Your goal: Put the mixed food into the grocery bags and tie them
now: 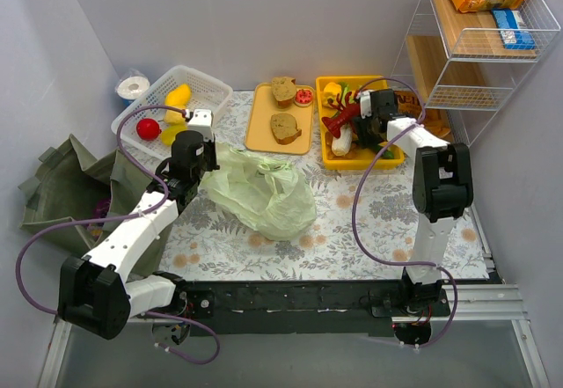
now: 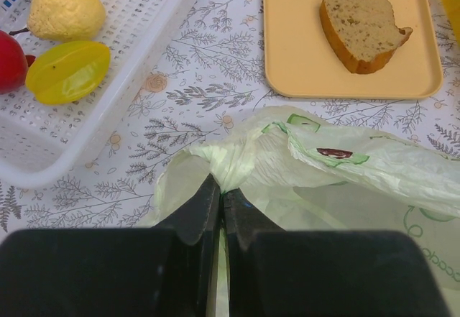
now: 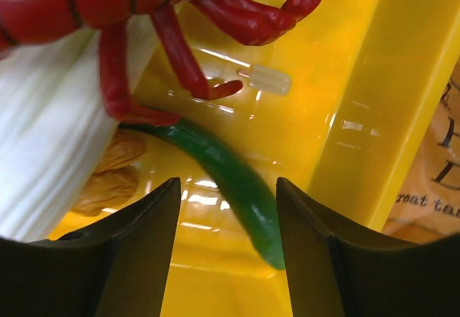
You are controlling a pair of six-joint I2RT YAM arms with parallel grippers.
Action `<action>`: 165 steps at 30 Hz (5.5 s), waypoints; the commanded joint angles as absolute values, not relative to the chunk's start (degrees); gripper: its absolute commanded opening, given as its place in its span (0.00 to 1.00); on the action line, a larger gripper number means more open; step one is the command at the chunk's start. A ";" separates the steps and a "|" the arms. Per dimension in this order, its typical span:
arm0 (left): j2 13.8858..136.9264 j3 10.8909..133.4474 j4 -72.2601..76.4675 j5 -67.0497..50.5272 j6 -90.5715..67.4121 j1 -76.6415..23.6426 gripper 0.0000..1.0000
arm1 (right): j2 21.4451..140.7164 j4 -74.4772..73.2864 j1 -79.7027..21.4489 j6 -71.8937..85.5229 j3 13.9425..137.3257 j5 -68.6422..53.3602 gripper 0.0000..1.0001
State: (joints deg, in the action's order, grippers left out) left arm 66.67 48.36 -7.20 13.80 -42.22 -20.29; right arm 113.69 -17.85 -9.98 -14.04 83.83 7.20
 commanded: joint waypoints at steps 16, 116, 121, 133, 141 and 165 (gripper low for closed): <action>64.51 47.64 -5.89 11.87 -42.45 -19.95 0.00 | 118.39 -17.66 -4.75 -23.20 86.04 -6.15 0.23; 61.88 42.98 2.10 42.01 -34.45 -13.98 0.00 | 106.68 -8.34 -38.15 5.80 96.75 -3.16 0.71; 61.96 42.80 2.99 41.66 -34.72 -12.31 0.00 | 118.55 -10.98 -35.51 6.59 104.14 -4.22 0.73; 62.31 43.86 0.53 33.49 -38.32 -12.30 0.00 | 133.59 -14.42 -34.10 -1.56 116.01 4.21 0.79; 61.61 44.47 0.35 29.97 -39.90 -12.22 0.00 | 137.72 -10.28 -34.37 -6.50 115.66 6.41 0.78; 59.33 44.91 -1.93 9.94 -41.84 -12.83 0.00 | 127.11 -12.39 -34.63 -6.68 115.40 -0.60 0.01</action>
State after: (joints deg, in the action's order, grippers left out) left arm 61.01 43.55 -1.52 16.16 -41.39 -12.51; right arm 139.00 -13.69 -34.70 -7.68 115.83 7.22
